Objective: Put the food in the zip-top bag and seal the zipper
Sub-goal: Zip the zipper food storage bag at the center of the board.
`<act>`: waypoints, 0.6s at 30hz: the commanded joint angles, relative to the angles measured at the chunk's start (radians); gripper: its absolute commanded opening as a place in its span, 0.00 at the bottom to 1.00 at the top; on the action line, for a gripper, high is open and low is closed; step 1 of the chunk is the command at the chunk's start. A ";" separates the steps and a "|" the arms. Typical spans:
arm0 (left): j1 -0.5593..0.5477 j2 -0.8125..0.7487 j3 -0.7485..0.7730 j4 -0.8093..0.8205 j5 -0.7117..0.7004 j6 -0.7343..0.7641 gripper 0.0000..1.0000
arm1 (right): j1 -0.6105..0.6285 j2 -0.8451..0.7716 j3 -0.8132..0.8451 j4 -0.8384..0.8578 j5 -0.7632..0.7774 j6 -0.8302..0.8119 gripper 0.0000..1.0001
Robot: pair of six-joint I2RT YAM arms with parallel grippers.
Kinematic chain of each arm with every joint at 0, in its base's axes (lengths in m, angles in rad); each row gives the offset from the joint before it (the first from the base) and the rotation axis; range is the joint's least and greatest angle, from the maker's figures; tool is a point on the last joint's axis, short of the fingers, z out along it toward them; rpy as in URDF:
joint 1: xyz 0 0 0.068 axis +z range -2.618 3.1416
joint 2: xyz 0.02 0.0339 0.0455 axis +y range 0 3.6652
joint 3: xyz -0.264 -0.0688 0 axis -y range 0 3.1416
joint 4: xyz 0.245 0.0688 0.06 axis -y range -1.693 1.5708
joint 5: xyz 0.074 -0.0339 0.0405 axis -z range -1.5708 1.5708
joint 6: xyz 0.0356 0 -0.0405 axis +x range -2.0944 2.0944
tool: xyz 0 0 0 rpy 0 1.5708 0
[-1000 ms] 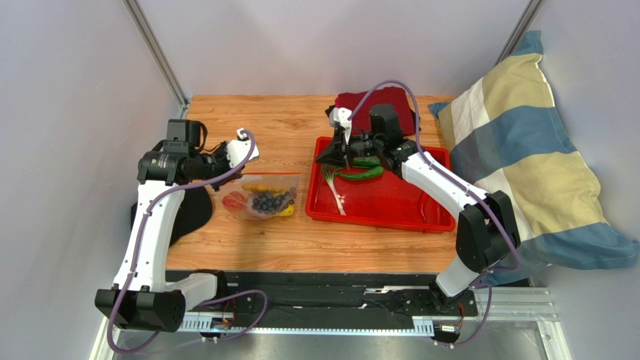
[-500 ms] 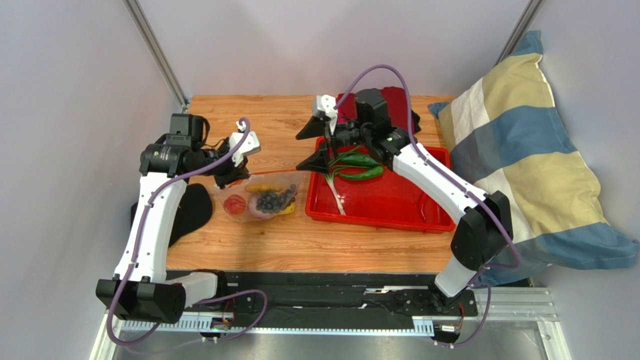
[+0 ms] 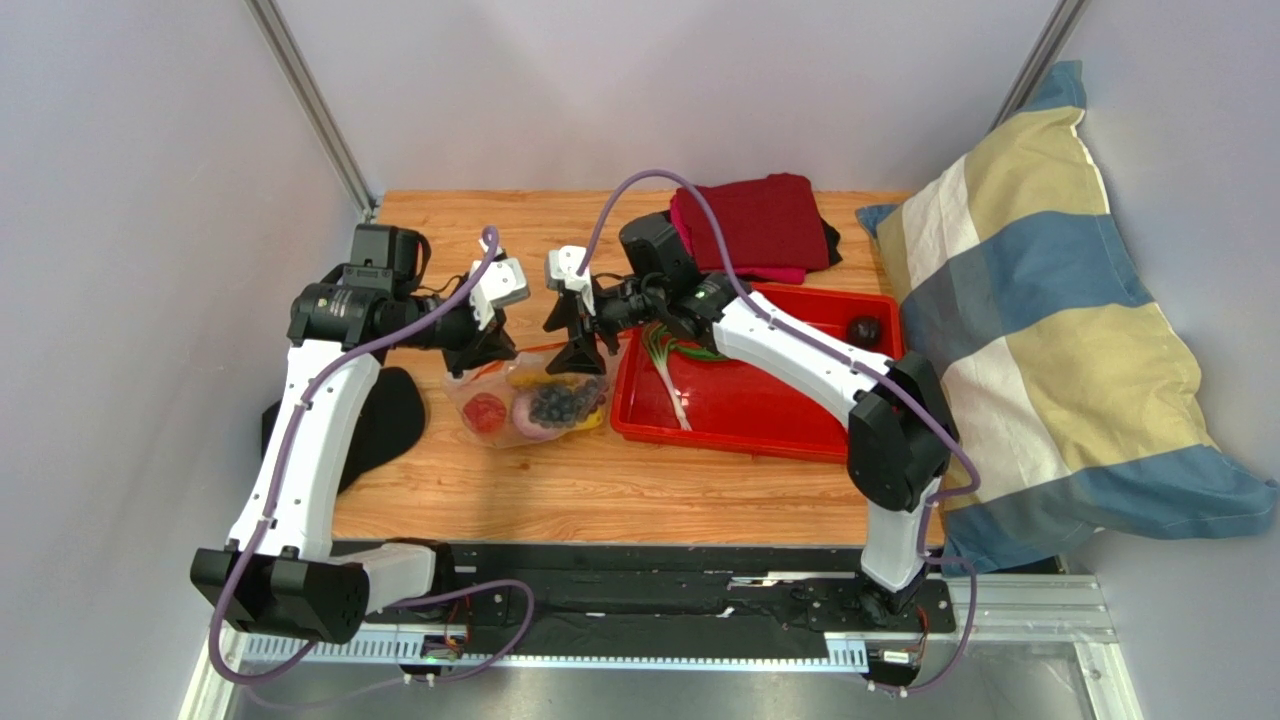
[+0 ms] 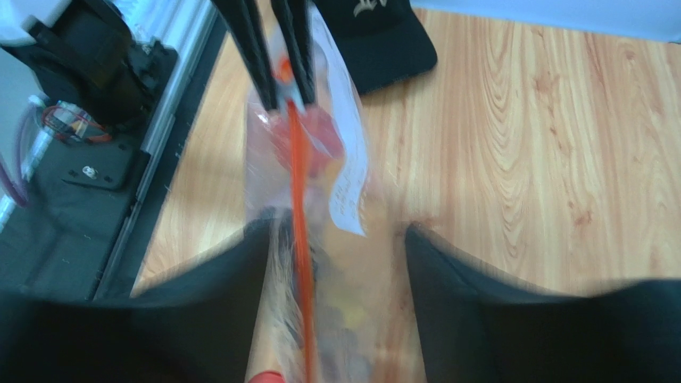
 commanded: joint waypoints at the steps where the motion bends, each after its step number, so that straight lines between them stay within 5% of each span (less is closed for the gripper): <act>1: -0.009 -0.010 0.066 0.014 0.059 -0.009 0.00 | 0.004 0.015 0.059 -0.052 0.040 -0.066 0.29; 3: -0.008 -0.008 0.079 -0.015 0.037 0.008 0.00 | 0.004 0.018 0.056 -0.083 0.052 -0.087 0.00; 18: 0.078 0.010 0.112 -0.193 -0.092 0.233 0.00 | -0.093 -0.084 -0.073 -0.146 0.054 -0.164 0.00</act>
